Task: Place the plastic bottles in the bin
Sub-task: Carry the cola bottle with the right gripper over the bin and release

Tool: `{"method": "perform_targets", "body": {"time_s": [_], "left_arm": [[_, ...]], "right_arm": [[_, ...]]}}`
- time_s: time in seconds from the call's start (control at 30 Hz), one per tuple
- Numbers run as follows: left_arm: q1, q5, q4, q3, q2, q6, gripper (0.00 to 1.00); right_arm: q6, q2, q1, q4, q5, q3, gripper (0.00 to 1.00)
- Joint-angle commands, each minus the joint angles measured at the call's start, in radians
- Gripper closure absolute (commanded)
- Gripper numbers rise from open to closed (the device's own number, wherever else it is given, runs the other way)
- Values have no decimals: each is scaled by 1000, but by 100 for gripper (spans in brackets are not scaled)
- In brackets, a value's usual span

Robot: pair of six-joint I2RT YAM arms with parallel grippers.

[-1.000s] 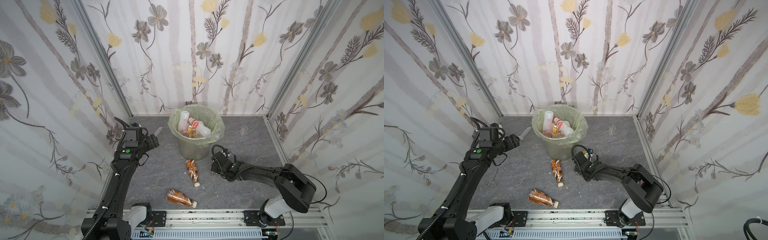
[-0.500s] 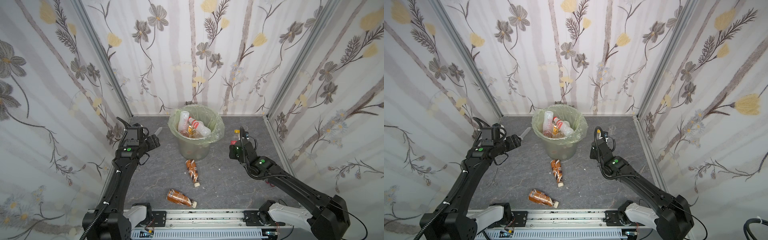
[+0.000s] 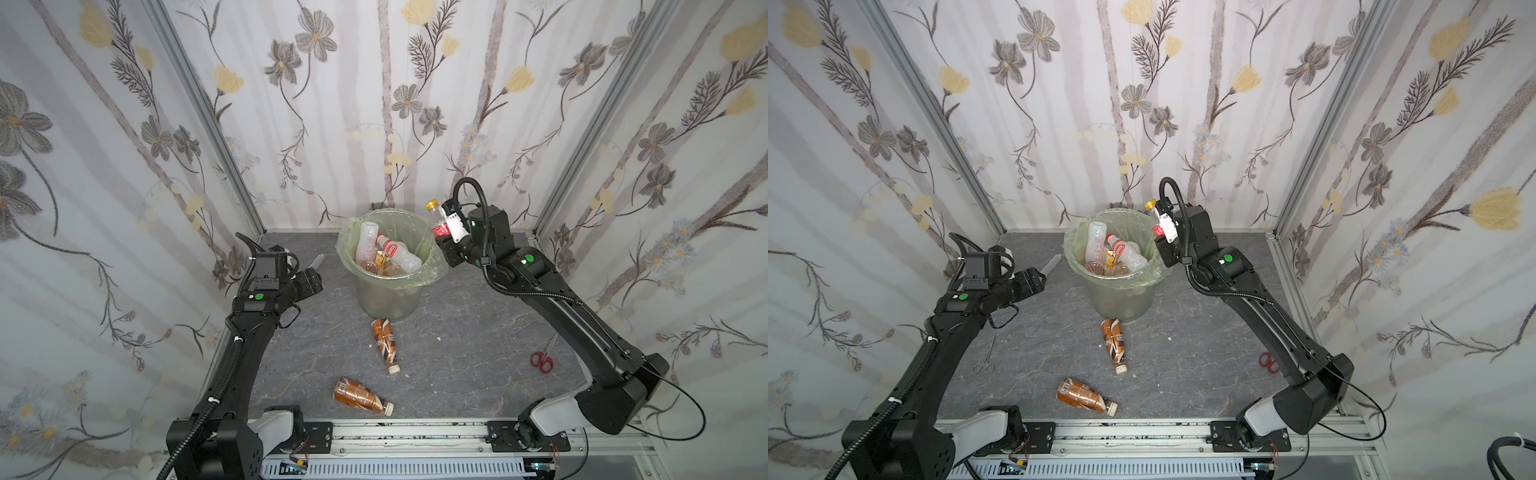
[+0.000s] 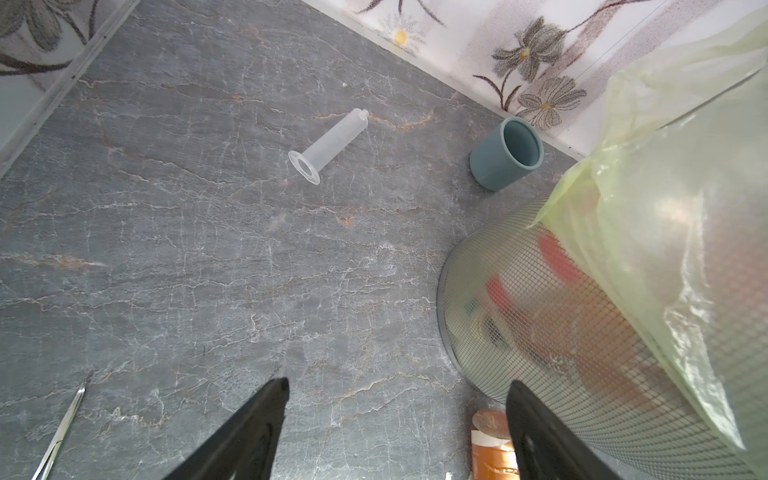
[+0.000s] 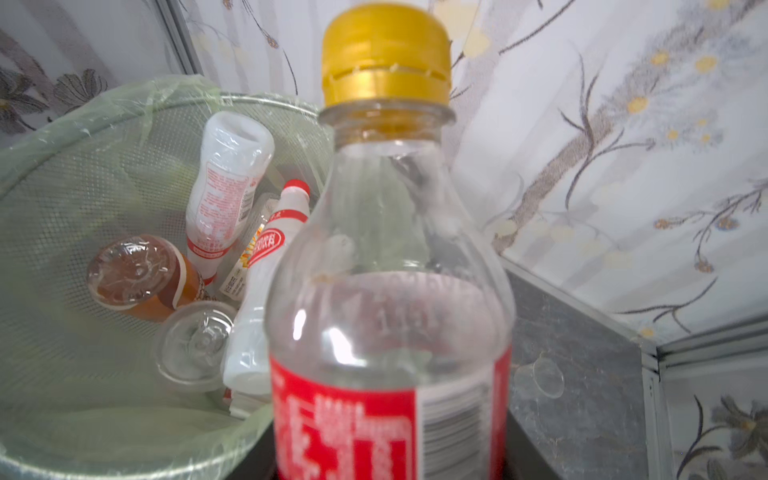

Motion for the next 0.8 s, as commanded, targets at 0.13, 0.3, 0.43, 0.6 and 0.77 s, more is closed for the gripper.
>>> {"method": "perform_targets", "body": {"time_s": [0.13,0.3,0.43,0.6,0.77], "left_arm": [[2,32,31,-20,-18,-3,15],[2,30,33,-17,-24,1,15],[3,26,35,-11,-33,-4,15],[2,32,38,-5,-34,-13,15],[3,32,37,-3,-41,-14,15]], "right_arm": [[-154,225,5,-128,-61,311,50],[-166,325,24,-138,-43,400,49],[-171,374,37,-151,-27,444,48],[-165,410,39,-146,-15,447,47],[-155,436,40,-139,24,447,38]]}}
